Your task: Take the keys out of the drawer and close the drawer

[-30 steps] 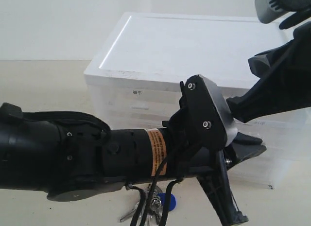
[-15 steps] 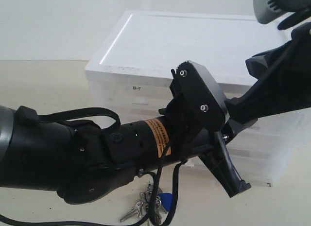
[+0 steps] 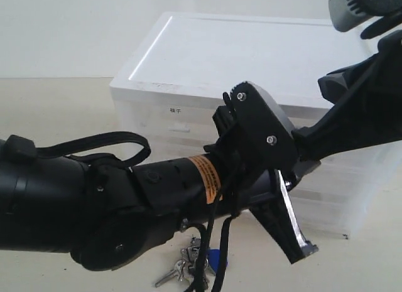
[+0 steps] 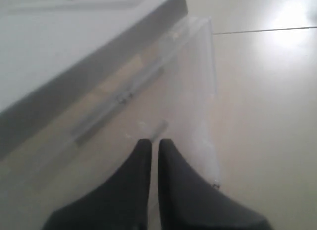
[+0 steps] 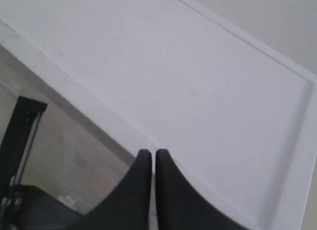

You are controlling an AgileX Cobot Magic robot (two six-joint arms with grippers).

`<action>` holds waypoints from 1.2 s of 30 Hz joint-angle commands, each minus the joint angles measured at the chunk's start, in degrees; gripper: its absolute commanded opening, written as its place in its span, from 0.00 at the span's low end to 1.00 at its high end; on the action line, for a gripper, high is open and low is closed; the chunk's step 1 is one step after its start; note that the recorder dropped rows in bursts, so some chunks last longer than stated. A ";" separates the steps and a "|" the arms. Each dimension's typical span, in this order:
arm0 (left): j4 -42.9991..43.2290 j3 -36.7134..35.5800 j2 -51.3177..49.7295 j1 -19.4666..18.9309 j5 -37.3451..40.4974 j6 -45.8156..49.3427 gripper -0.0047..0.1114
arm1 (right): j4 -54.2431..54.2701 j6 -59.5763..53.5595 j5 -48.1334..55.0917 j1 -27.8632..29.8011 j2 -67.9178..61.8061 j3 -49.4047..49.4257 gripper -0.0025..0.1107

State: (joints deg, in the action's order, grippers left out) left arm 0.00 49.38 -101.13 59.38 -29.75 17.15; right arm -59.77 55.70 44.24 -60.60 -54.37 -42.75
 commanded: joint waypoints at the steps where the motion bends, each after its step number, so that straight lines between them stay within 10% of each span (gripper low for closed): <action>1: -1.96 -2.76 0.83 2.68 -1.01 5.03 0.08 | 0.00 -0.08 -0.38 0.11 0.46 0.05 0.02; 13: -17.97 -3.07 -4.96 2.16 -18.66 19.46 0.08 | -0.01 -1.10 -0.36 0.11 0.46 0.05 0.02; 29: -21.91 -0.40 -6.43 2.68 -15.58 23.23 0.08 | 0.11 -1.10 -0.74 0.11 0.46 0.05 0.02; 36: -22.46 -8.91 1.22 8.84 -19.28 23.81 0.08 | 0.11 -1.10 -0.74 0.11 0.58 0.05 0.02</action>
State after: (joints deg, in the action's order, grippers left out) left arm -21.65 43.53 -103.99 65.71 -46.34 40.53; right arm -59.39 54.69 43.86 -60.60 -54.11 -42.75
